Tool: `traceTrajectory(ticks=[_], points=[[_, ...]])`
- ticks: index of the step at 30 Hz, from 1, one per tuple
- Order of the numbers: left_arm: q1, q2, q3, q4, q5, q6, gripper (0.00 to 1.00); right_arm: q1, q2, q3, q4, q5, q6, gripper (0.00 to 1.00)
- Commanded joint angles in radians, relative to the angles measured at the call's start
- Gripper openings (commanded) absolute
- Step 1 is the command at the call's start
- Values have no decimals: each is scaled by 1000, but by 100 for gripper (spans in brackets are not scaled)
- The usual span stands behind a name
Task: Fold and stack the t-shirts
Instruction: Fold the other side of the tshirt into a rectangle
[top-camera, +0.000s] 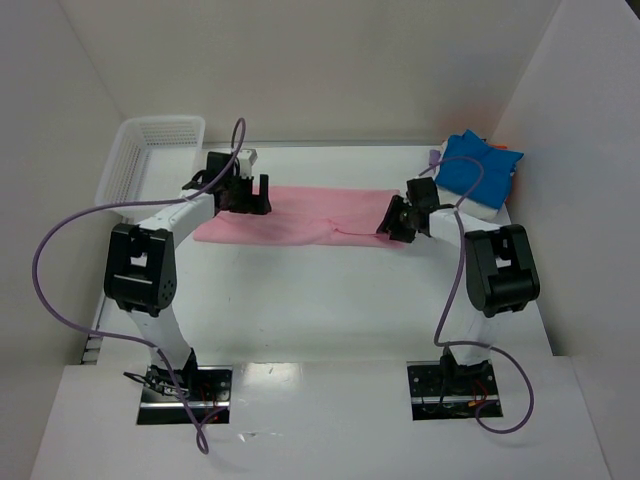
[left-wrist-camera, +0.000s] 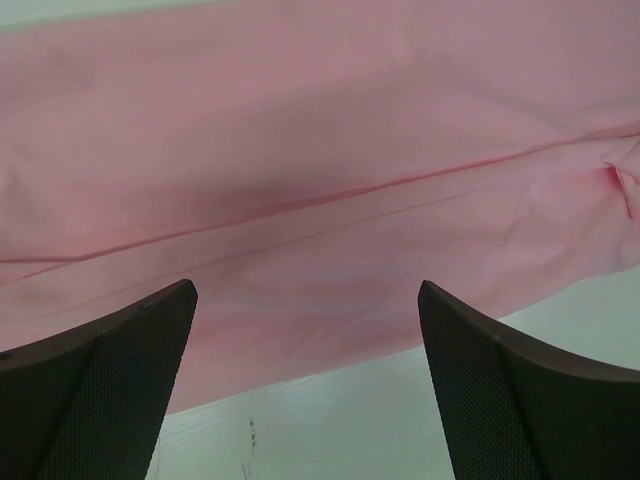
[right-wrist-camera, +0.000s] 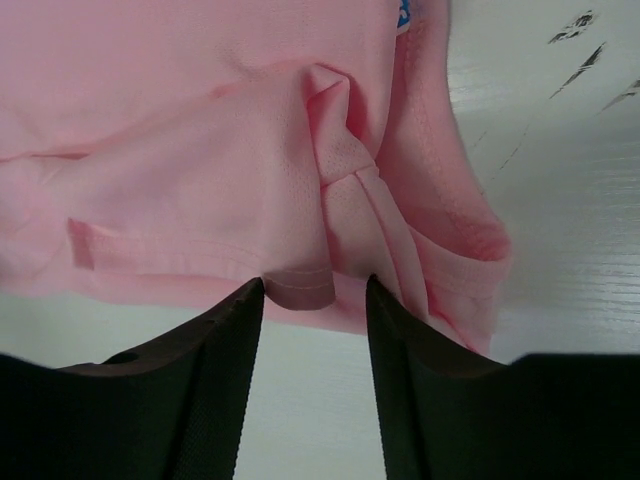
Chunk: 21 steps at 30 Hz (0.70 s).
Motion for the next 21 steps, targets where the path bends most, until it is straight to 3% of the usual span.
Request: traceTrajectory(ticks=[1,10,21], points=[[3,24,1,20,9,26,99,-5,14,23,70,-22,10,42],[3,48,1,20,-15,26,99,-5,58,99,101,-47,59,3],[3,48,-9,29,-33,17,99,-5,130,315,79,-7,41,0]])
